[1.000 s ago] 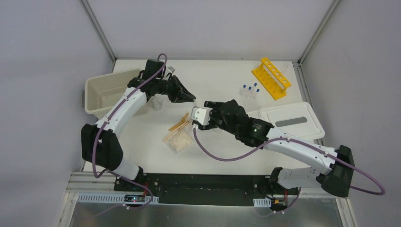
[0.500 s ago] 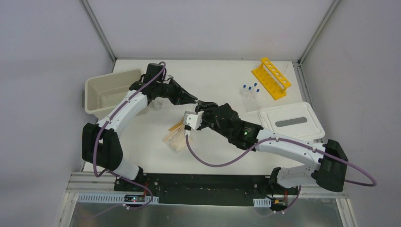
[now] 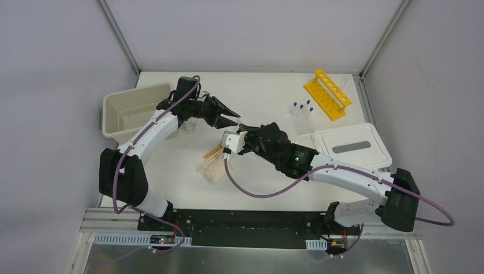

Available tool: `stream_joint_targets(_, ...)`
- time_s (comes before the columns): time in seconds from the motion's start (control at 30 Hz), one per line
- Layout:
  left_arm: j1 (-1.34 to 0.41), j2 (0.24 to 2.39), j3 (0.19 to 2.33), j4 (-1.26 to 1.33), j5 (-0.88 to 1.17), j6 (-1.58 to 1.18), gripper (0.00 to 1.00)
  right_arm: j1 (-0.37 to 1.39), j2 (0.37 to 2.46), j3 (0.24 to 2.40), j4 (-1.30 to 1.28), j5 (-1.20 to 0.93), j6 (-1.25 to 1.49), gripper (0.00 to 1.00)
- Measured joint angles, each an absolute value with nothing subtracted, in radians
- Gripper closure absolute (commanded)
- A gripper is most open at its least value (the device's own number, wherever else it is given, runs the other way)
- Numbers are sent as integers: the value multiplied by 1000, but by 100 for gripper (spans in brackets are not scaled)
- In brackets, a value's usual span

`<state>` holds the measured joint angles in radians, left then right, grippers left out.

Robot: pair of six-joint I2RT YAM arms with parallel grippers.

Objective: Organize the chemistry lab equipment

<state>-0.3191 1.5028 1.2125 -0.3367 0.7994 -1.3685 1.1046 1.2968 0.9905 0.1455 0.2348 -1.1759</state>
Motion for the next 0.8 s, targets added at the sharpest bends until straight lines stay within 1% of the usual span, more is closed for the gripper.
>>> stream_joint_targets(0.17, -316, 1503, 1211, -314, 804, -1377, 17, 1058, 1258, 1017, 33, 201, -1076, 100)
stream_joint_targets(0.2, -312, 1503, 1210, -312, 804, -1375, 10, 1044, 1245, 1024, 1, 188, -1050, 100)
stream_joint_targets(0.27, -299, 1503, 1208, -309, 803, -1370, 2, 1011, 1223, 1047, -65, 162, -989, 100)
stream_joint_targets(0.4, -262, 1503, 1206, -314, 784, -1318, 1, 878, 1213, 1151, -223, 93, -800, 100)
stream_joint_targets(0.5, -246, 1503, 1213, -348, 753, -1220, 1, 708, 1220, 1239, -356, 24, -635, 100)
stream_joint_targets(0.63, -245, 1503, 1248, -413, 735, -1077, 1, 426, 1265, 1310, -474, -38, -490, 100)
stream_joint_targets(0.7, -245, 1503, 1268, -430, 723, -1011, 1, 313, 1299, 1325, -513, -48, -436, 100)
stream_joint_targets(0.8, -248, 1501, 1287, -447, 711, -926, 1, 199, 1365, 1338, -561, -63, -372, 100)
